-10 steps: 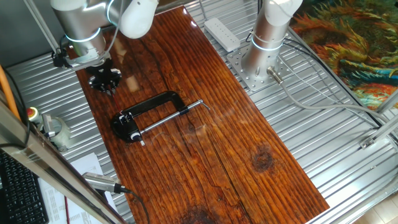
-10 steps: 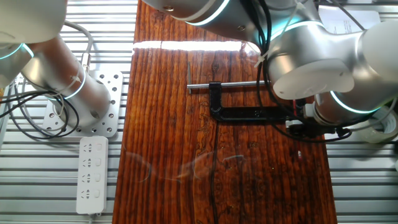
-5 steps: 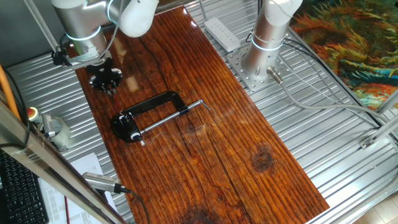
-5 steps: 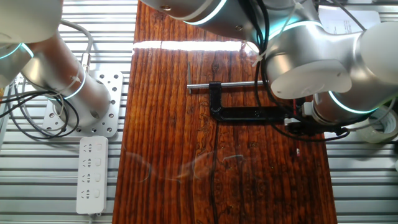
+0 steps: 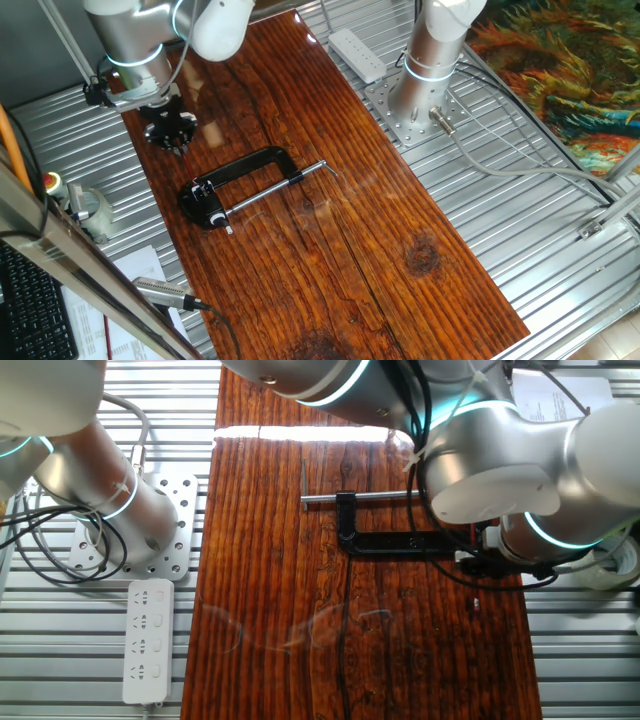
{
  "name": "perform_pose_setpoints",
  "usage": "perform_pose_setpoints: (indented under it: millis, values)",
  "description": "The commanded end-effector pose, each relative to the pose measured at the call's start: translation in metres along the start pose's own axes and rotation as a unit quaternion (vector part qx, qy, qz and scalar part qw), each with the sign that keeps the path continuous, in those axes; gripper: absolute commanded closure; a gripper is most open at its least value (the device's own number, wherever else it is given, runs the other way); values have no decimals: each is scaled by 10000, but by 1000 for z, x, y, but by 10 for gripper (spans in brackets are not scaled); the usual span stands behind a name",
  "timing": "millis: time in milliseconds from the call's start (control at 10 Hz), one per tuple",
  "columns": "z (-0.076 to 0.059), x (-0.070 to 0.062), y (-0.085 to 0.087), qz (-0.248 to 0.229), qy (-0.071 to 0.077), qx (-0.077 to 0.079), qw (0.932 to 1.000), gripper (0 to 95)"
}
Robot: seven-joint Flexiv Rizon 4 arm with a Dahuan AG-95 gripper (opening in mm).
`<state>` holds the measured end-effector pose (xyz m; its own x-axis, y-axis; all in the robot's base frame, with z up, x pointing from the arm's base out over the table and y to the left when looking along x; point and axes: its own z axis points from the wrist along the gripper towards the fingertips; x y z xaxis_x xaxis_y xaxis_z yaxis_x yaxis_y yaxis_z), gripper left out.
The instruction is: Insert the pencil into the pencil sharpener
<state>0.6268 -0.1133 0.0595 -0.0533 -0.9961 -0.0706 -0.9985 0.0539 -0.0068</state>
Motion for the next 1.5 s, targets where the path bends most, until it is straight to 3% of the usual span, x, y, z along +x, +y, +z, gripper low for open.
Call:
perform_pose_setpoints:
  millis: [100, 1100, 1400, 1500]
  values:
    - [0, 0, 2, -36, 19, -5, 10000, 950]
    - [5, -7, 4, -106, 19, -7, 9999, 950]
    - [-1, -11, 8, -127, 12, -39, 9999, 950]
    - [-3, -13, 9, -132, 71, -44, 9999, 950]
